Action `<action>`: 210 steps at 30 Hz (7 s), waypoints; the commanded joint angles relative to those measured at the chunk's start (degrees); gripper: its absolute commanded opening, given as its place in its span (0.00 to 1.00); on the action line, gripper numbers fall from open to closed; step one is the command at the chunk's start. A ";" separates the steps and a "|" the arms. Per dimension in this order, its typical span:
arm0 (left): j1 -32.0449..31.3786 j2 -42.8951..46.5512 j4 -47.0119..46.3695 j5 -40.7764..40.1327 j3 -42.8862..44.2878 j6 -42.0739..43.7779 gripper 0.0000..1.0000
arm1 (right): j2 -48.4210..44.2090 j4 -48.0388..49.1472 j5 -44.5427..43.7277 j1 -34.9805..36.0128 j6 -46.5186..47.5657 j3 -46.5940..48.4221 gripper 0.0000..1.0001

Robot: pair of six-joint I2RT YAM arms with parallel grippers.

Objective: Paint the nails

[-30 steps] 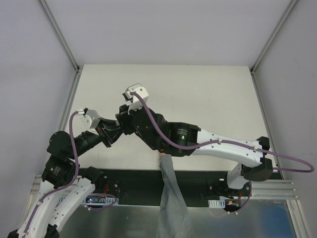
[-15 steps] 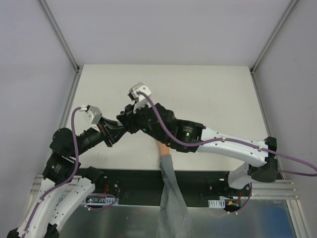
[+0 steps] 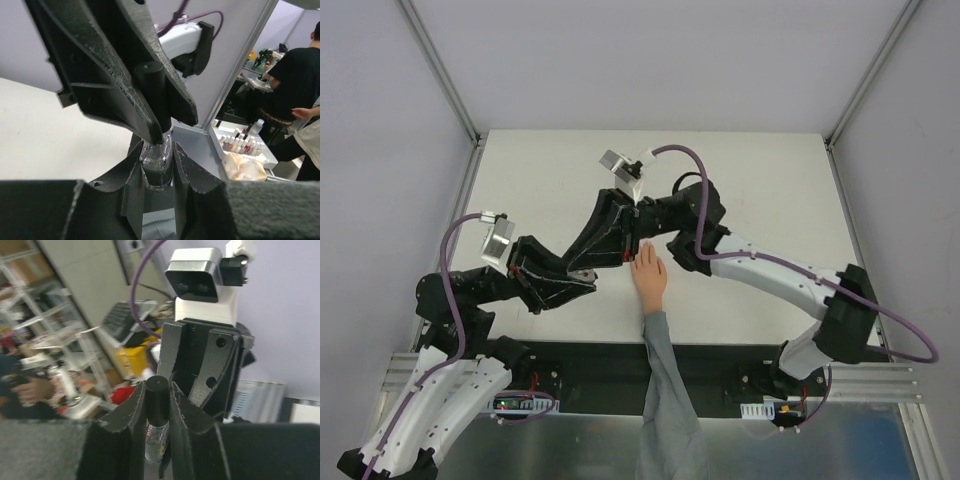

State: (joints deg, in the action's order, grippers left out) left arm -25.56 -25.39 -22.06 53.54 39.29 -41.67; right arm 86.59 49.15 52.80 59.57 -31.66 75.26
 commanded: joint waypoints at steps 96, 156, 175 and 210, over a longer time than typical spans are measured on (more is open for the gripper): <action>-0.28 0.34 30.32 -8.45 10.99 27.52 0.00 | -10.22 -65.12 -49.70 9.06 30.77 14.81 0.76; -0.28 0.51 36.92 -12.67 11.51 32.44 0.00 | -2.47 -75.51 -56.49 14.70 30.25 28.71 0.45; -0.28 0.52 37.01 -13.20 11.07 32.71 0.00 | -3.44 -75.86 -58.68 14.87 31.31 28.71 0.03; -0.28 -0.89 37.01 -11.00 10.63 33.06 0.00 | -5.20 -74.63 -60.35 15.66 31.31 27.22 0.01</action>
State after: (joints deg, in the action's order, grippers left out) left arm -25.56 -25.58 17.85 41.71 48.73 -8.75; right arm 83.40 -27.22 -6.68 74.89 -0.82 102.30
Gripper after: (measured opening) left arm 0.214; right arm 0.198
